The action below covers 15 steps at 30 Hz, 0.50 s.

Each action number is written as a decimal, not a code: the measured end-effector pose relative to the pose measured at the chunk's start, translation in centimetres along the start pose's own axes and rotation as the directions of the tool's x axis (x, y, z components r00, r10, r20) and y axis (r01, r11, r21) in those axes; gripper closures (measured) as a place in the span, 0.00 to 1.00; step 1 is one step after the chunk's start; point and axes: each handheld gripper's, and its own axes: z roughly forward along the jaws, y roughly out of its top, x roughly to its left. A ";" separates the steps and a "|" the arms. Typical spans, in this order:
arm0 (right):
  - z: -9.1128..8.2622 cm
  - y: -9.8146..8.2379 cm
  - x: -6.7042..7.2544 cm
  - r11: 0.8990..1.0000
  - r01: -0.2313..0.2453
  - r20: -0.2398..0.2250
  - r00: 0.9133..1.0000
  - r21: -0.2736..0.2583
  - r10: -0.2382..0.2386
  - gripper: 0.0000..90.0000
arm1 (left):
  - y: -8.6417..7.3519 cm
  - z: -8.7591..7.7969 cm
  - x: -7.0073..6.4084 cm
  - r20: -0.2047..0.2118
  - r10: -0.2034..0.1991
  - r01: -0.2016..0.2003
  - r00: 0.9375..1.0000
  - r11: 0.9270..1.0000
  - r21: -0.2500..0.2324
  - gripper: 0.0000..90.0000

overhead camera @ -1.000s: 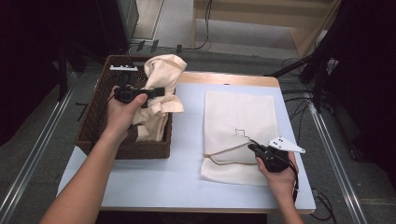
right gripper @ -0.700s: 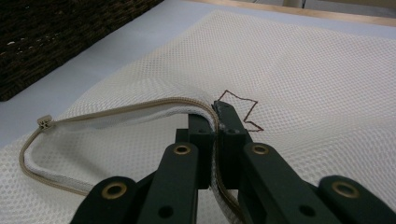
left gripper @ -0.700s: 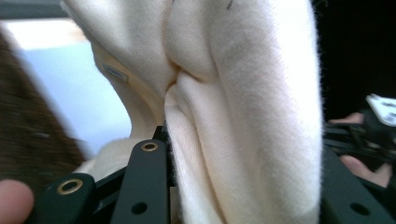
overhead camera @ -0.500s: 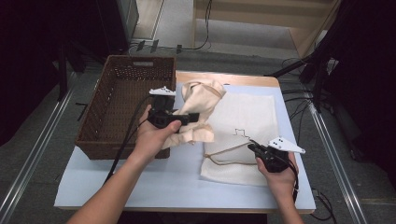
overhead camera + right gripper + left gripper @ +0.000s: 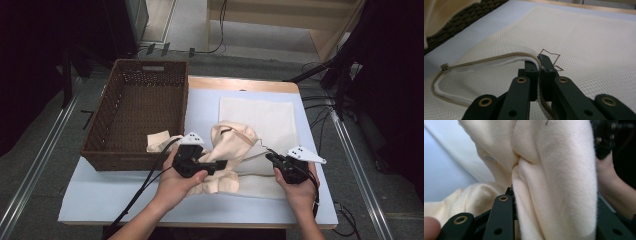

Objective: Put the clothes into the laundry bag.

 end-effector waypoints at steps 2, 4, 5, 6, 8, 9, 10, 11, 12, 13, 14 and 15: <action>0.1 0.0 0.1 1.000 0.001 0.015 1.000 0.001 -0.001 0.98 | -0.9 0.3 -0.6 0.014 0.009 -0.009 1.000 1.000 0.009 0.69; 0.1 0.0 0.1 1.000 -0.005 0.013 1.000 -0.001 0.005 0.98 | -1.7 0.6 -1.2 0.024 0.016 -0.017 1.000 1.000 0.019 0.69; 0.2 0.0 0.1 1.000 -0.008 0.011 1.000 0.001 0.008 0.98 | -2.1 0.8 -1.5 0.039 0.014 -0.015 0.999 1.000 0.024 0.69; 0.3 0.0 0.1 1.000 -0.008 0.017 1.000 0.008 0.008 0.98 | -2.6 1.0 -1.8 0.051 0.019 -0.020 0.999 0.999 0.032 0.69; 0.3 0.0 0.1 1.000 -0.008 0.017 1.000 0.010 0.008 0.98 | -3.2 1.3 -2.4 0.060 0.033 -0.036 0.998 0.998 0.052 0.69; 0.4 0.0 0.1 1.000 -0.012 0.021 1.000 0.013 0.012 0.98 | -3.9 1.8 -2.9 0.076 0.041 -0.046 0.996 0.997 0.069 0.69; 0.4 0.0 0.1 1.000 -0.013 0.020 1.000 0.012 0.013 0.98 | -4.3 2.0 -3.1 0.078 0.052 -0.058 0.996 0.995 0.082 0.69; 0.4 0.0 0.1 1.000 -0.017 0.020 1.000 0.012 0.017 0.98 | -4.3 2.0 -3.1 0.078 0.052 -0.058 0.996 0.995 0.082 0.68; 0.4 0.0 0.1 1.000 -0.020 0.020 1.000 0.011 0.020 0.98 | -4.6 2.2 -3.3 0.081 0.053 -0.060 0.995 0.994 0.089 0.68; 0.5 0.0 0.0 1.000 -0.022 0.021 1.000 0.013 0.022 0.98 | -5.1 2.6 -3.4 0.098 0.046 -0.056 0.994 0.993 0.102 0.68; 0.5 0.0 0.0 1.000 -0.022 0.021 1.000 0.013 0.022 0.98 | -5.1 2.6 -3.4 0.098 0.046 -0.056 0.994 0.993 0.102 0.68; 0.5 0.0 0.0 1.000 -0.025 0.020 0.999 0.015 0.025 0.98 | -5.4 2.8 -3.4 0.116 0.035 -0.047 0.993 0.994 0.101 0.68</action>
